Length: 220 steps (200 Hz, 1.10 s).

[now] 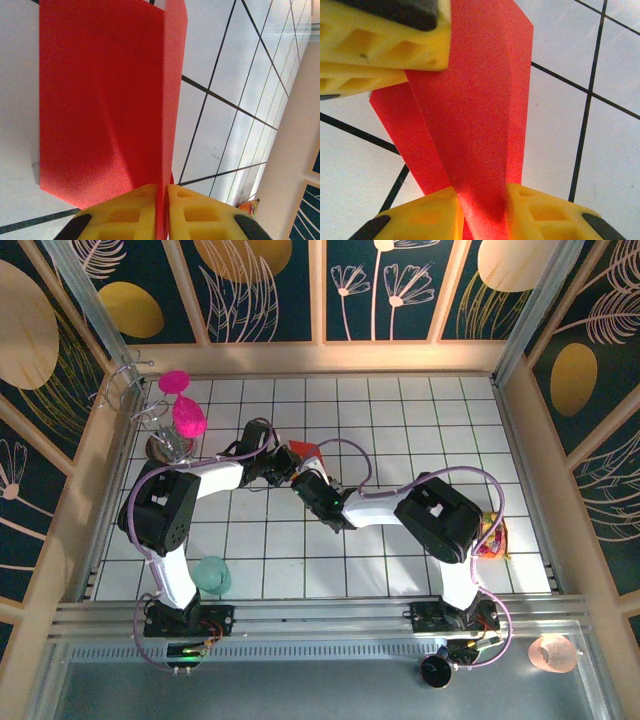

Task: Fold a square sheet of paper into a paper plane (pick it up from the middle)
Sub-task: Fourth fold the wing at the center of the table.

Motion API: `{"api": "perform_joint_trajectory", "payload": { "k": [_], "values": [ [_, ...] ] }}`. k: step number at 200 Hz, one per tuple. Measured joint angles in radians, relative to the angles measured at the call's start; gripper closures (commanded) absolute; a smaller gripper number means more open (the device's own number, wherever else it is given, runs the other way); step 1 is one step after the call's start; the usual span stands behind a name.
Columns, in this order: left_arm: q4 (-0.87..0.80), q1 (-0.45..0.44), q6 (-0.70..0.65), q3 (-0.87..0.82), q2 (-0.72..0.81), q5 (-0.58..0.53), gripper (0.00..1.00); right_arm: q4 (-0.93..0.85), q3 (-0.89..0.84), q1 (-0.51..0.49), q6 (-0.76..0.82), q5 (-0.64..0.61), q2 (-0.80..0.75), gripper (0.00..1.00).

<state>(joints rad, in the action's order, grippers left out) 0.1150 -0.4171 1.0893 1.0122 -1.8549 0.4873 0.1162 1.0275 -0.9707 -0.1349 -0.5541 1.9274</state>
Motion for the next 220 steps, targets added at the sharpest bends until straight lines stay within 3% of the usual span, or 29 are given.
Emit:
{"api": "perform_joint_trajectory", "payload": {
  "k": [119,181,220],
  "values": [
    [-0.068,0.039,-0.045,0.034,0.023,-0.057,0.50,0.038,-0.031,0.000,0.048,0.036,0.000,0.92],
    [-0.067,0.066,-0.087,-0.050,0.213,-0.159,0.46,0.037,-0.032,0.024,0.068,0.219,-0.004,0.94],
    [-0.059,0.066,-0.095,-0.127,0.242,-0.163,0.45,0.016,-0.032,0.077,0.058,0.386,-0.028,0.94]
  ]
}}
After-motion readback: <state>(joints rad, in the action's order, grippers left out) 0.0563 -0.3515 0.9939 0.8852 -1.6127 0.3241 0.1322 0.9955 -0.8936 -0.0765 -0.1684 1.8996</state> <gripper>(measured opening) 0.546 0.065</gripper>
